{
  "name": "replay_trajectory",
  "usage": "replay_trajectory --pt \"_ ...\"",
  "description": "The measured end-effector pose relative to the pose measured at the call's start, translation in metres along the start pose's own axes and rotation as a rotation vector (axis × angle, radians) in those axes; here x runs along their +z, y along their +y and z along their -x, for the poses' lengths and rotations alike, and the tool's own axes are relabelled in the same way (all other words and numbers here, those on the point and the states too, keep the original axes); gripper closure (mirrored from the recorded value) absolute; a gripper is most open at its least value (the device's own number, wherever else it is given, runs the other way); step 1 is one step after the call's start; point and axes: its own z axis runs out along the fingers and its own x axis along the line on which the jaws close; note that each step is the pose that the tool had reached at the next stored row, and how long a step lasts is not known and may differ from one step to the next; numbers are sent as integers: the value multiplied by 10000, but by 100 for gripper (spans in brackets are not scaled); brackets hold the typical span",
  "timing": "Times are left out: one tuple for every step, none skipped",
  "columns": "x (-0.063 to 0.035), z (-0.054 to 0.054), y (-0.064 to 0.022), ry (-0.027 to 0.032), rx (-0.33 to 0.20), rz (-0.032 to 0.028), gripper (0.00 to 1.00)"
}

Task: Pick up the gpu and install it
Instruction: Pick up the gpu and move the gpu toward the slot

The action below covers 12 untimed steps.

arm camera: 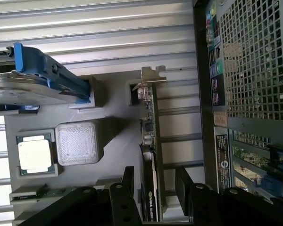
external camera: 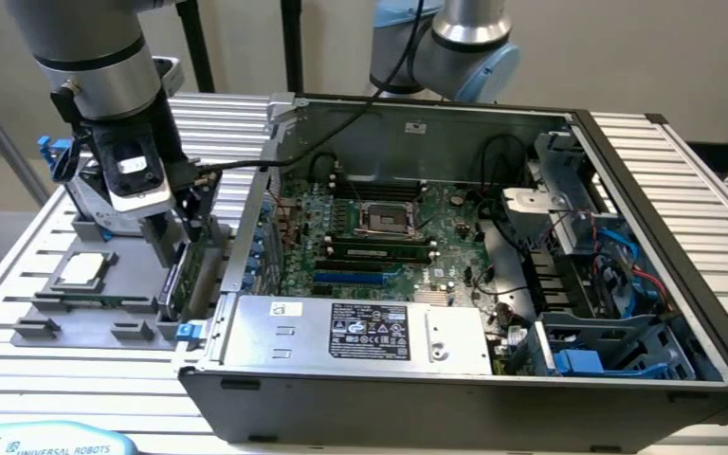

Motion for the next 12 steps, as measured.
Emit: replay_trajectory --pt "18 -3 -7 -2 22 1 52" --pt "36 -6 -14 -3 40 1 52" --pt "54 -9 -21 -4 58 0 52" --pt "71 -13 -26 -4 75 0 52" --pt "89 -16 -29 -5 90 0 52" --pt "108 -18 -31 -5 103 -1 52" --pt "126 -19 -32 -5 109 -2 52" --pt "144 -20 -33 -5 112 -2 52" --pt "162 -20 -34 -6 114 -1 52" --pt "181 -21 -34 -7 116 -1 52" --pt "199 -21 -35 -7 116 -1 52" --pt "217 -22 -36 -7 116 -1 52"
